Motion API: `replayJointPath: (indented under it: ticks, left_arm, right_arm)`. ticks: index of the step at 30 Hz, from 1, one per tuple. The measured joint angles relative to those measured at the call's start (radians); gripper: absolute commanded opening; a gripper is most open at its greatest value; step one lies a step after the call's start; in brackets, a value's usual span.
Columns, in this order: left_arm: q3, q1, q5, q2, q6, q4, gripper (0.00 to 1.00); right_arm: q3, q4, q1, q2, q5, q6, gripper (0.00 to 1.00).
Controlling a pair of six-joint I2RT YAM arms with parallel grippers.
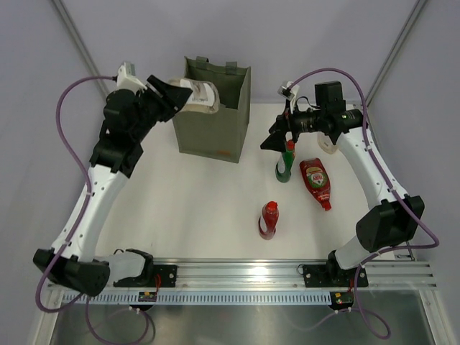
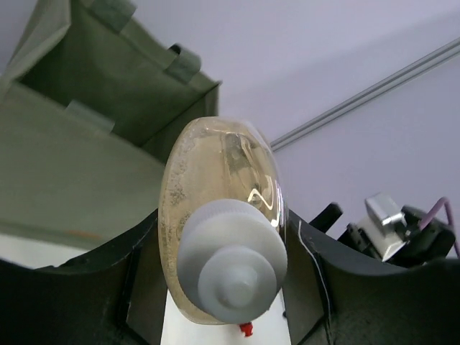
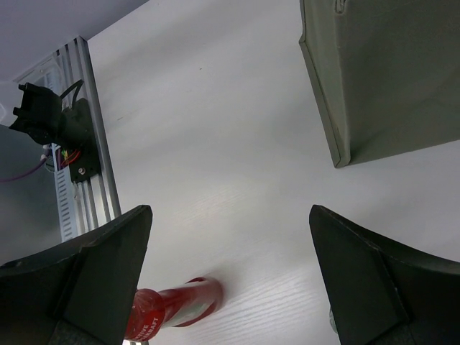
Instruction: Place the personal care products into the canvas bag
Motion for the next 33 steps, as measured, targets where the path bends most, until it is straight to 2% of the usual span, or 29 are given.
replayJointPath:
  ticks: [7, 14, 22, 24, 25, 26, 27, 28, 30, 33]
  left_arm:
    - [0.274, 0.031, 0.016, 0.311, 0.023, 0.062, 0.0]
    - [0.608, 0.069, 0.016, 0.687, 0.169, 0.018, 0.0]
    - [0.652, 0.057, -0.046, 0.818, 0.419, -0.107, 0.0]
    - [0.663, 0.048, -0.077, 0.838, 0.481, -0.113, 0.1]
    - [0.671, 0.043, -0.093, 0.85, 0.51, -0.113, 0.19]
    - [0.677, 0.04, -0.106, 0.861, 0.534, -0.111, 0.3]
    - [0.682, 0.037, -0.115, 0.869, 0.554, -0.11, 0.55]
    - [0.682, 0.033, -0.123, 0.876, 0.572, -0.108, 0.65]
    - [0.684, 0.027, -0.139, 0.888, 0.597, -0.1, 0.8]
    - [0.705, 0.024, -0.151, 0.893, 0.606, -0.056, 0.89]
  right_arm:
    - [-0.024, 0.003, -0.023, -0.019, -0.019, 0.013, 1.0]
    - [-0.05, 0.009, -0.026, -0.031, -0.025, 0.016, 1.0]
    - [-0.056, -0.003, -0.026, -0.031, -0.026, 0.002, 0.99]
    - [-0.056, -0.011, -0.026, -0.031, -0.026, -0.009, 0.99]
    - [-0.056, -0.015, -0.026, -0.031, -0.026, -0.016, 1.0]
    - [-0.056, -0.022, -0.026, -0.03, -0.025, -0.026, 0.99]
    - [-0.055, -0.032, -0.026, -0.03, -0.025, -0.037, 1.0]
    - [-0.054, -0.043, -0.026, -0.028, -0.025, -0.052, 0.99]
    - [-0.051, -0.066, -0.026, -0.023, -0.022, -0.08, 1.0]
    - [-0.051, -0.099, -0.026, -0.018, -0.006, -0.119, 1.0]
